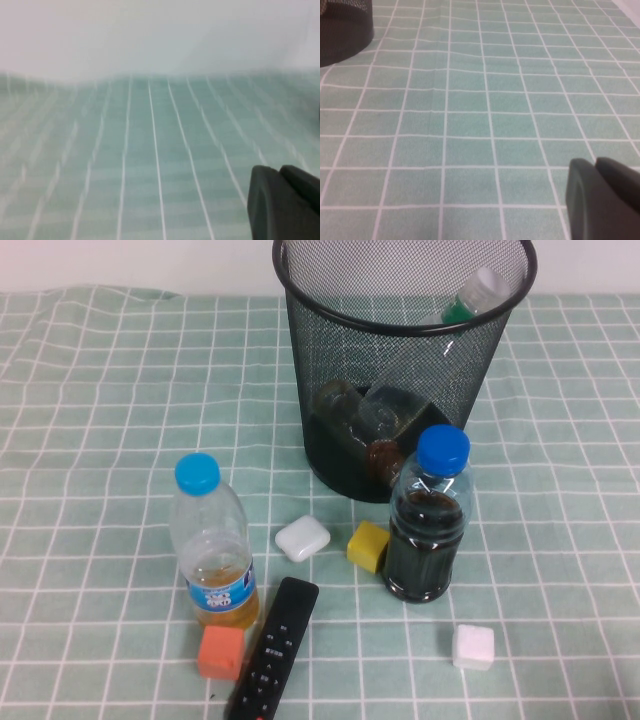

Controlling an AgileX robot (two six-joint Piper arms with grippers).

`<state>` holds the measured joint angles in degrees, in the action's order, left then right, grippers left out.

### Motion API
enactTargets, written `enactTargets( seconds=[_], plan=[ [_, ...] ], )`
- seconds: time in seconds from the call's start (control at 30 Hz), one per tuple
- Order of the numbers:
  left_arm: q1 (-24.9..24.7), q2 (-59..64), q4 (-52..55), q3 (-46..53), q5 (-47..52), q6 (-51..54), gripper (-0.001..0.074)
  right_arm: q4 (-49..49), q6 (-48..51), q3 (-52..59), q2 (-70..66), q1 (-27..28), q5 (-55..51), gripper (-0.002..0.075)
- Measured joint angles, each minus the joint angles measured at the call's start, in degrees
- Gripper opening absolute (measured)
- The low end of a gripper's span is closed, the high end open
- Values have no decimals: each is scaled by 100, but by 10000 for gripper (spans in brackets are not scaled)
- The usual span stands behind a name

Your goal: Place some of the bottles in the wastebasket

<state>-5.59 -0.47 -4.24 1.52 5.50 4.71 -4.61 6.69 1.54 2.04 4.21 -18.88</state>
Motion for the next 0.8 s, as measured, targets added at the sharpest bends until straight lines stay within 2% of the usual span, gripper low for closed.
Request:
enactTargets(
  seconds=[0.3,0.8],
  plan=[
    [0,0,0,13,1408,-55,-1,0,0,0,0,0,0,-7],
    [0,0,7,13,1459,-55,-1,0,-11,0,0,0,0,-7]
  ],
)
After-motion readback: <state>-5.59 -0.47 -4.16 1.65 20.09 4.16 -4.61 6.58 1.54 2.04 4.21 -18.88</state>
